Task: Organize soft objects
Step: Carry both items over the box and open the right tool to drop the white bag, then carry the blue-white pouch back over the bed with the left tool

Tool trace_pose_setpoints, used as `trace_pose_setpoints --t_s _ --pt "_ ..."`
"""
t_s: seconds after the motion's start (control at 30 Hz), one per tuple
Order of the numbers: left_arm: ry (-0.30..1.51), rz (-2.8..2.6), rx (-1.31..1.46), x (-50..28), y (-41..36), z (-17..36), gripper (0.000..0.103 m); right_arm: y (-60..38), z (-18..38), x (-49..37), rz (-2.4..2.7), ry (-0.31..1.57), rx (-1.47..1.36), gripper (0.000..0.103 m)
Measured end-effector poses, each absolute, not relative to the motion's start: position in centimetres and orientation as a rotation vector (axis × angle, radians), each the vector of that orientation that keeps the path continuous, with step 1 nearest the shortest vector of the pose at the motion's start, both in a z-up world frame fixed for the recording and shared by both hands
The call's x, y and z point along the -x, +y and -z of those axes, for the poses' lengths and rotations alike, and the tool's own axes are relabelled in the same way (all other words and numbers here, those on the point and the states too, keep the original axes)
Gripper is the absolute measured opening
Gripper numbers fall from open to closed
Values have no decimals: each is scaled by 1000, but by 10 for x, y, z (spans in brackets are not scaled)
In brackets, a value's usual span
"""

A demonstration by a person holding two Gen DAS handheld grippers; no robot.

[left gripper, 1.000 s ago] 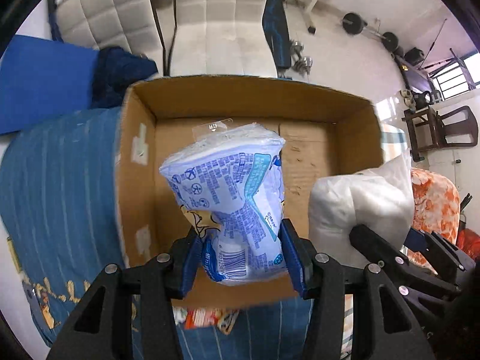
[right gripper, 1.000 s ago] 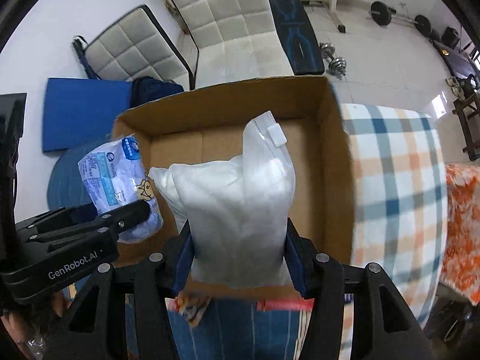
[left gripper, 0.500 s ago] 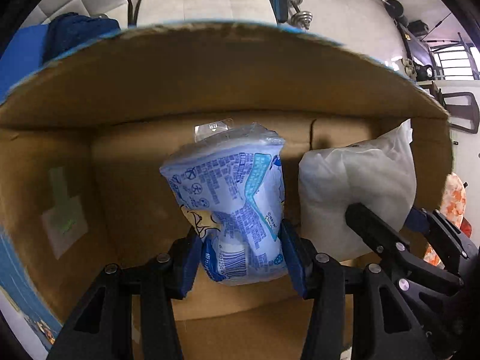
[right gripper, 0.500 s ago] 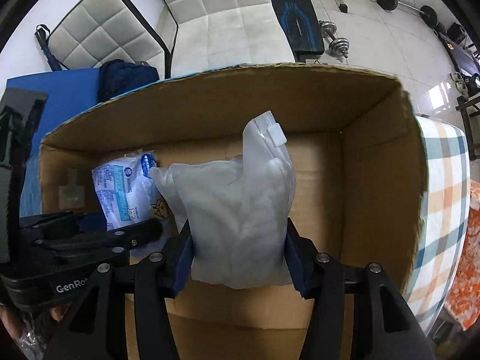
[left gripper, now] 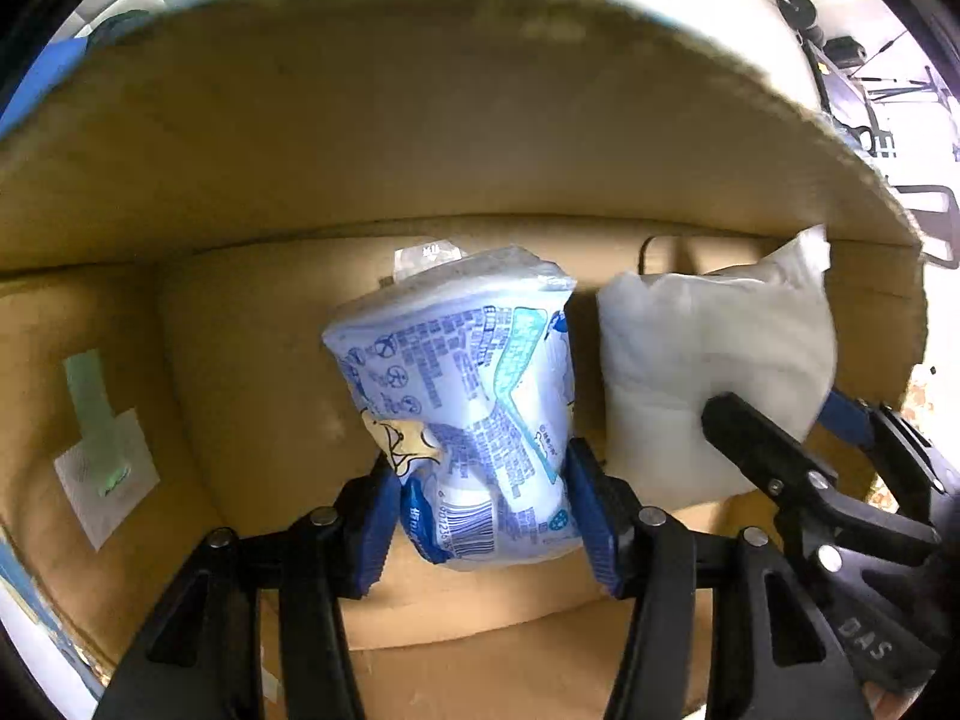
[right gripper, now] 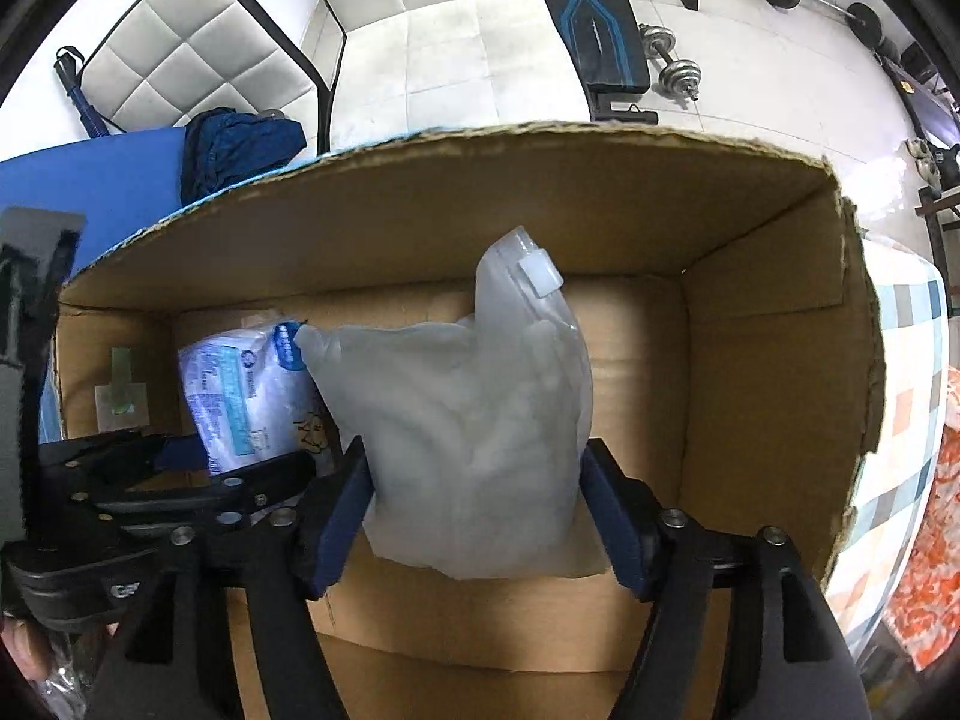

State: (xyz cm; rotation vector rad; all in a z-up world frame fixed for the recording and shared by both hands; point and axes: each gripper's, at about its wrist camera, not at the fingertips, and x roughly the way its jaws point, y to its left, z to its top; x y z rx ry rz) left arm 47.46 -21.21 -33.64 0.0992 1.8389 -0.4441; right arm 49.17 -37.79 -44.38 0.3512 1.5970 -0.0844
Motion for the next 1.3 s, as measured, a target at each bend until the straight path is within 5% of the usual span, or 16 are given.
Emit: trace_pose_setpoints --t_s 0.6,1.3 --pt "1754 509 -166 -421 -178 248 52 -372 357 -432 65 1518 -282 72" --pt "1328 325 -194 -284 -125 153 52 -331 243 -251 132 1284 -244 72"
